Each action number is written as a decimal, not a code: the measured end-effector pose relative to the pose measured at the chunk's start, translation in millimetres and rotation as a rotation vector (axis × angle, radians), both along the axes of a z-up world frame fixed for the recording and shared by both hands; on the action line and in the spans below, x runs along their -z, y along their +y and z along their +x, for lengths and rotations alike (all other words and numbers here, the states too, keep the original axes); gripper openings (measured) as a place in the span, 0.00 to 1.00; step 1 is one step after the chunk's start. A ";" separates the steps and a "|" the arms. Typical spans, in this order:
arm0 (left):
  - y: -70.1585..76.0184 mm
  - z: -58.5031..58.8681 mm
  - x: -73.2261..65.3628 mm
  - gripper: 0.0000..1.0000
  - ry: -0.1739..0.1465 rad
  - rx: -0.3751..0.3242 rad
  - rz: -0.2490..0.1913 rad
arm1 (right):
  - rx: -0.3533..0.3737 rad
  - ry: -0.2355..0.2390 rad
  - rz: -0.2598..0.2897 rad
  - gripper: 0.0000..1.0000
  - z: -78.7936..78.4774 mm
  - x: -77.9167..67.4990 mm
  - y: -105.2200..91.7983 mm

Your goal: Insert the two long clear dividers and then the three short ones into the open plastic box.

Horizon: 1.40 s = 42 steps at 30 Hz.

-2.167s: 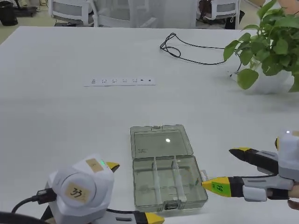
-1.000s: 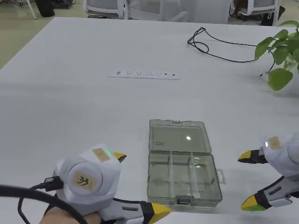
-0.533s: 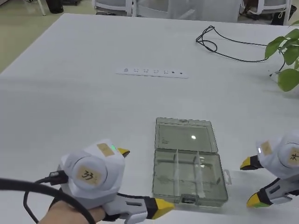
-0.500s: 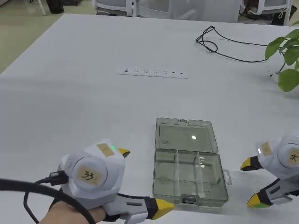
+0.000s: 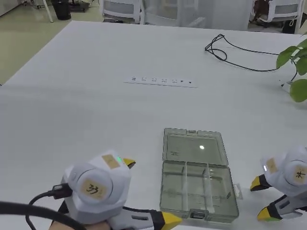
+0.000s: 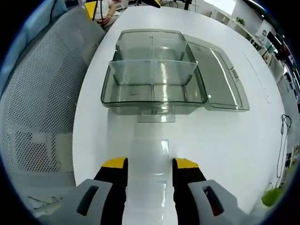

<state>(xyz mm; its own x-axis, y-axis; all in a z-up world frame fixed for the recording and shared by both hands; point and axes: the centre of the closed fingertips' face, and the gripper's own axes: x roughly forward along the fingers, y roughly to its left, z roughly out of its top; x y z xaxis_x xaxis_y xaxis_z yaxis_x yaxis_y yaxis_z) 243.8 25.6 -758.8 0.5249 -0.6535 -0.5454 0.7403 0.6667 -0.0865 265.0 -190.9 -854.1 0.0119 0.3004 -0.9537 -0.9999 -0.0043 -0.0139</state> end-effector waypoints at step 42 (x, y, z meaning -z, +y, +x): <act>-24.6 12.0 -9.3 0.86 0.080 -0.017 -0.137 | 0.150 -0.197 0.132 0.32 22.5 -53.6 14.7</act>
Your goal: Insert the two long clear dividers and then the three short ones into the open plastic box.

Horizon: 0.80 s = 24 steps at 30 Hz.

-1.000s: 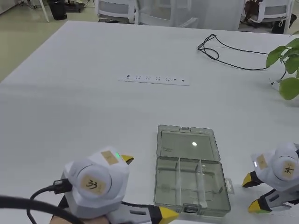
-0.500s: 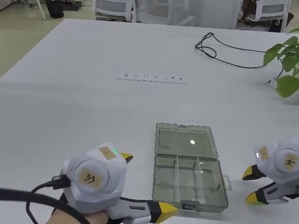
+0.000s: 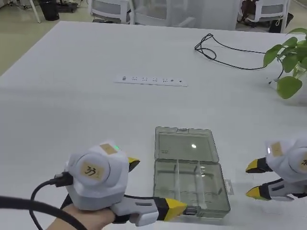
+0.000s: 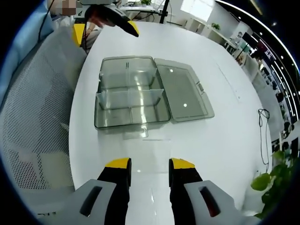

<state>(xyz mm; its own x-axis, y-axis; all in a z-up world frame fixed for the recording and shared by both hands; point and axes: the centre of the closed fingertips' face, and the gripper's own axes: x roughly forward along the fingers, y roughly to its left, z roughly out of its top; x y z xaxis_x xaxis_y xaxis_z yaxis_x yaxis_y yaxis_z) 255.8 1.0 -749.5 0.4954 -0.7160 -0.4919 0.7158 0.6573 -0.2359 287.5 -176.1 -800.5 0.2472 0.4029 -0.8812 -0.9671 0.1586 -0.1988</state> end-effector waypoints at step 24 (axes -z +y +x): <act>-53.9 15.8 -15.0 0.37 0.313 -0.049 -0.298 | -0.097 -0.126 0.154 0.32 -21.2 -61.4 92.3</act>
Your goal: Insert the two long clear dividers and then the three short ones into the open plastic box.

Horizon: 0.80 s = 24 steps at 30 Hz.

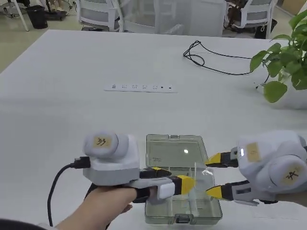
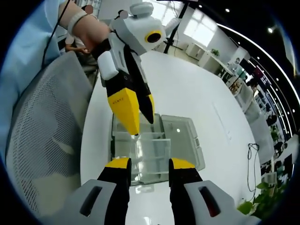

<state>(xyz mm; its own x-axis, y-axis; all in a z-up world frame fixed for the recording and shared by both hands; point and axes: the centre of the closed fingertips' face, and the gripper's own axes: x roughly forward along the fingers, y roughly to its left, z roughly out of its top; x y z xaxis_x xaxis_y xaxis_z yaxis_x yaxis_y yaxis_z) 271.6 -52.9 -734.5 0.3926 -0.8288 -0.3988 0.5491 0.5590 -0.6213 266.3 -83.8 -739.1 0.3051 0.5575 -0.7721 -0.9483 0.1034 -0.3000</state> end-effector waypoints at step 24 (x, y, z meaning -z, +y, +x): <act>-9.3 -15.3 -3.5 0.00 0.101 0.038 -0.115 | -0.133 -0.084 -0.062 0.32 -10.8 -6.8 23.9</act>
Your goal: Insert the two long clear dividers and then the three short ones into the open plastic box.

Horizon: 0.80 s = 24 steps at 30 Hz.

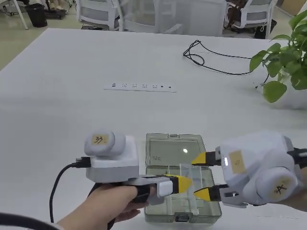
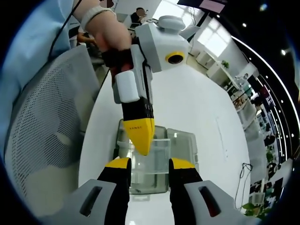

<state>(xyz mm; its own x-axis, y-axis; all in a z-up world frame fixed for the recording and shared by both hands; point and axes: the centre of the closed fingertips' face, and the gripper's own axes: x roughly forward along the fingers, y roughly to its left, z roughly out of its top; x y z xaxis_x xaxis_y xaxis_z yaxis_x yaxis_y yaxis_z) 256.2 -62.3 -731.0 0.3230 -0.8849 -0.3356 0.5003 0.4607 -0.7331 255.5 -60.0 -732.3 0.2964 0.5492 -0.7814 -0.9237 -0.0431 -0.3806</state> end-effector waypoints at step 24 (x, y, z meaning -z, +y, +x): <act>20.7 -2.2 -0.1 0.00 -0.217 0.100 0.117 | 0.069 0.210 0.155 0.38 9.5 -31.1 6.2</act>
